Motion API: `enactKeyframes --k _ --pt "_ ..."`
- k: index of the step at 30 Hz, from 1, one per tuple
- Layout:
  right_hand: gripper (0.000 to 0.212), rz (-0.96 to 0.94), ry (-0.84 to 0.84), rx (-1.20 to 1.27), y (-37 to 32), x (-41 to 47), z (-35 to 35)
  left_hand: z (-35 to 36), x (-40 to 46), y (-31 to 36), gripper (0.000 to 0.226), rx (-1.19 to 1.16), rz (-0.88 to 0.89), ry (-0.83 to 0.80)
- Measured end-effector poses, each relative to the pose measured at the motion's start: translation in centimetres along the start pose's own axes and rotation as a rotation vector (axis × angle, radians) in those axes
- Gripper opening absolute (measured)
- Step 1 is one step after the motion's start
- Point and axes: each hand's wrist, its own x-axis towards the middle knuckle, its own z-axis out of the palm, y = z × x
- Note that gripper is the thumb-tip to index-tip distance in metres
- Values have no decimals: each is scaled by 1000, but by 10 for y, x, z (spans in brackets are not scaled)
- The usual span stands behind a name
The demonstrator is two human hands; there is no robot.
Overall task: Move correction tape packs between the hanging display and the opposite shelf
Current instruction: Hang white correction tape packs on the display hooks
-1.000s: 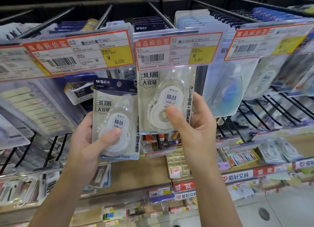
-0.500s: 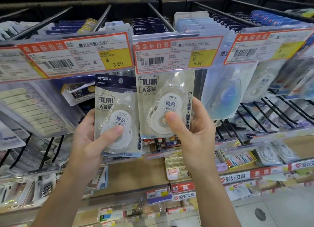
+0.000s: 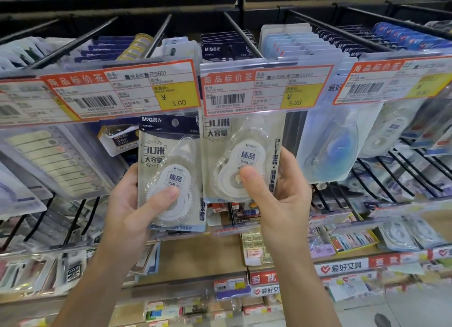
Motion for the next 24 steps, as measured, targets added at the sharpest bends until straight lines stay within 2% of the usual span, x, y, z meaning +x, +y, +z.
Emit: enactKeyframes --k 3,7,11,16,21,24 --pt "26 8 11 -8 7 -4 -6 -1 -1 1 31 5 -2 5" --pt "26 13 21 -27 11 -7 -10 -2 -2 1 56 10 -34 -3" --pt "26 3 13 -34 13 -8 -13 1 -3 -3 45 7 -42 -17" --pt "28 40 26 -20 19 -5 -14 2 -2 -4 64 21 -56 4" --pt "30 44 10 -44 23 -5 -16 -1 -1 -8 55 28 -48 -1" --pt "29 30 -1 -17 21 -8 -15 -3 0 -11 40 21 -43 23"
